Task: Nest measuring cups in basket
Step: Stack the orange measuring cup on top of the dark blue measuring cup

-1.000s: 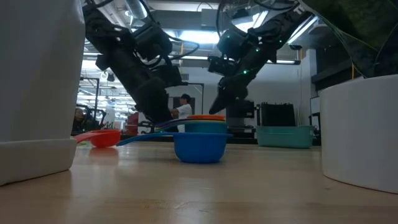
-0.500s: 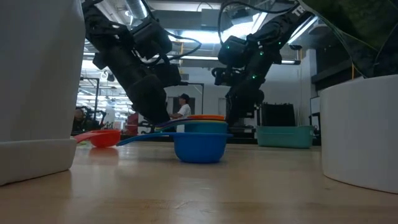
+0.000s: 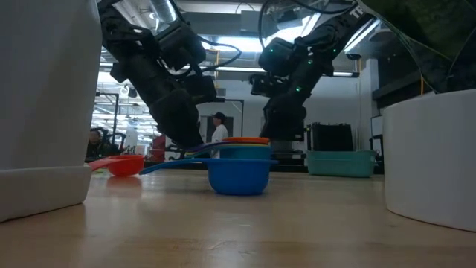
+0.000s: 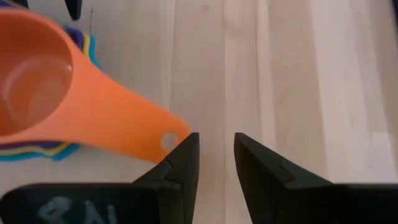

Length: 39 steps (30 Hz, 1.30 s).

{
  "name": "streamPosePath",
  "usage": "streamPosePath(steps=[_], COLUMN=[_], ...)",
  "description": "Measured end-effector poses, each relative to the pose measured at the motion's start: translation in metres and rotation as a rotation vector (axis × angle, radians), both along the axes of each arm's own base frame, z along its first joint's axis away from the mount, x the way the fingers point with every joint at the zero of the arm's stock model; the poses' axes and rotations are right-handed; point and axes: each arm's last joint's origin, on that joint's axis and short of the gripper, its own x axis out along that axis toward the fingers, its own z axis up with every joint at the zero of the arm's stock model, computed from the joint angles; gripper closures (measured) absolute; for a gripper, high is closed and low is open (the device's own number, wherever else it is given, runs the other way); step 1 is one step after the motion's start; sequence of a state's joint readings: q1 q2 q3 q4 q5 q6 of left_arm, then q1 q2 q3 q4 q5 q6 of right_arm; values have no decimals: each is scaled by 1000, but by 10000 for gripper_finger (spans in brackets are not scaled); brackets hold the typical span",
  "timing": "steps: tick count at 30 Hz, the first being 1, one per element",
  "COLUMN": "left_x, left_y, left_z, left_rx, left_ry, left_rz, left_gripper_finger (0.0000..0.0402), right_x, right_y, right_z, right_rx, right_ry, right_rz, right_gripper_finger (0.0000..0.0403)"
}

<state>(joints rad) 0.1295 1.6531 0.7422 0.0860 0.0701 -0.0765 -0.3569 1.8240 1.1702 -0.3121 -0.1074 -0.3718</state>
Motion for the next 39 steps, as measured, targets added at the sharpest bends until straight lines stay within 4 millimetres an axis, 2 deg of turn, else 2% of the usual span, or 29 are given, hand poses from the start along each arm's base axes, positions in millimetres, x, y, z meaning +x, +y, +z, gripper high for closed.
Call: streamPosePath(steps=[17,39], left_x=[0,0], left_y=[0,0], left_z=[0,0], left_rx=[1,1], left_ry=[0,0], left_rz=[1,1], left_gripper_finger=[256,256], right_x=[0,-11], right_y=[3,11], right_z=[-3,-9], right_rx=[70,178], right_ry=[0,124], right_rz=[46,23], right_gripper_finger=[297,297])
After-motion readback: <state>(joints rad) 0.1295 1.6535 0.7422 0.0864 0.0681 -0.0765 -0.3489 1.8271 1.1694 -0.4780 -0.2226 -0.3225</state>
